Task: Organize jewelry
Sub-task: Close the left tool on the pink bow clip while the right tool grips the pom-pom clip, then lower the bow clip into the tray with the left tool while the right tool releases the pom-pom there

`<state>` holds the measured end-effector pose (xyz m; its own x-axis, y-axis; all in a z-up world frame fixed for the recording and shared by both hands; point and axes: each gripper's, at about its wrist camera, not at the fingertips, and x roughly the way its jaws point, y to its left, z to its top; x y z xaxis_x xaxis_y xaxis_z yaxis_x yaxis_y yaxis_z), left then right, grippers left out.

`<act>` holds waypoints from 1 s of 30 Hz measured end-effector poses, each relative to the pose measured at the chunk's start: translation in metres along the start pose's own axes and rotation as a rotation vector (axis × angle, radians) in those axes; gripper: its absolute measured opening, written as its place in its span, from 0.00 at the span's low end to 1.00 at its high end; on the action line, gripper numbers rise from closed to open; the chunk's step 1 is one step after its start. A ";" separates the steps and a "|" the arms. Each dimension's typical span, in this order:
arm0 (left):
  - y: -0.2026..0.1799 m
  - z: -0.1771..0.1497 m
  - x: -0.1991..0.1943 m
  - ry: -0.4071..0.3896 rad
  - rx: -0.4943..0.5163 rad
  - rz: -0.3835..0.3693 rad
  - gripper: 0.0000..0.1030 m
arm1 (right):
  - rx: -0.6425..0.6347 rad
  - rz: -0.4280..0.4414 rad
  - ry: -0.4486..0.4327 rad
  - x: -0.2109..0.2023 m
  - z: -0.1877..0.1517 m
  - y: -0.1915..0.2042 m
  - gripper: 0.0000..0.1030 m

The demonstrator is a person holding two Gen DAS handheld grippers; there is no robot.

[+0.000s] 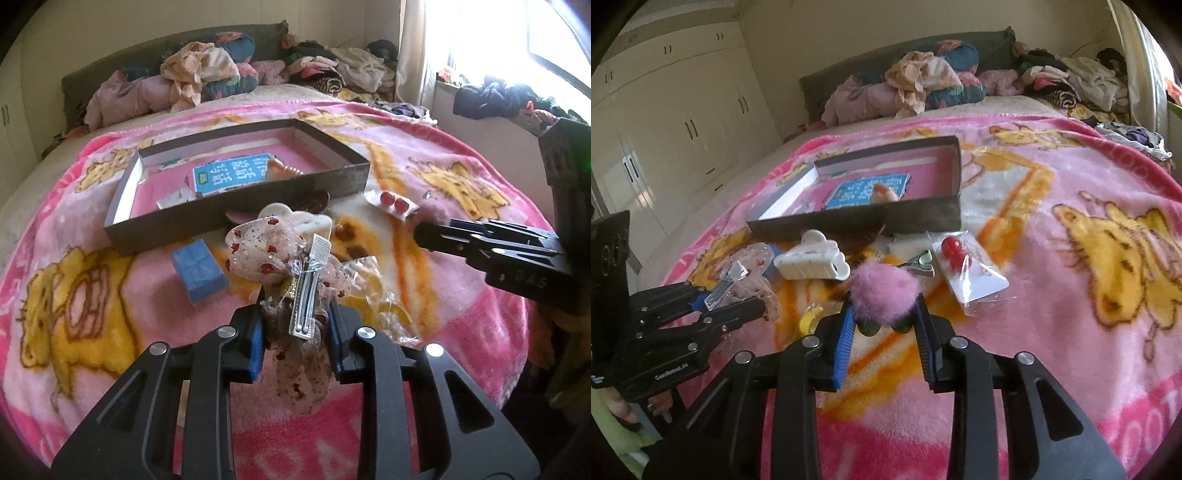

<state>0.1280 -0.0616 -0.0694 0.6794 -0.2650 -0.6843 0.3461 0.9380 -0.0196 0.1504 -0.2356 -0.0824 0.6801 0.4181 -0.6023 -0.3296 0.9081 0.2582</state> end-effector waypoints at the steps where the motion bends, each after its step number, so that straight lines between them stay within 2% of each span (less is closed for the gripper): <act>1: 0.001 0.001 -0.001 -0.004 -0.003 -0.001 0.19 | 0.000 -0.003 -0.004 -0.002 0.001 0.001 0.28; 14: 0.018 0.012 -0.012 -0.046 -0.049 0.002 0.19 | -0.018 -0.013 -0.049 -0.020 0.018 0.013 0.28; 30: 0.052 0.026 -0.010 -0.066 -0.120 0.017 0.19 | -0.048 -0.005 -0.050 0.002 0.046 0.030 0.29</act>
<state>0.1558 -0.0157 -0.0450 0.7269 -0.2595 -0.6358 0.2574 0.9613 -0.0981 0.1719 -0.2061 -0.0409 0.7130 0.4157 -0.5646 -0.3567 0.9084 0.2182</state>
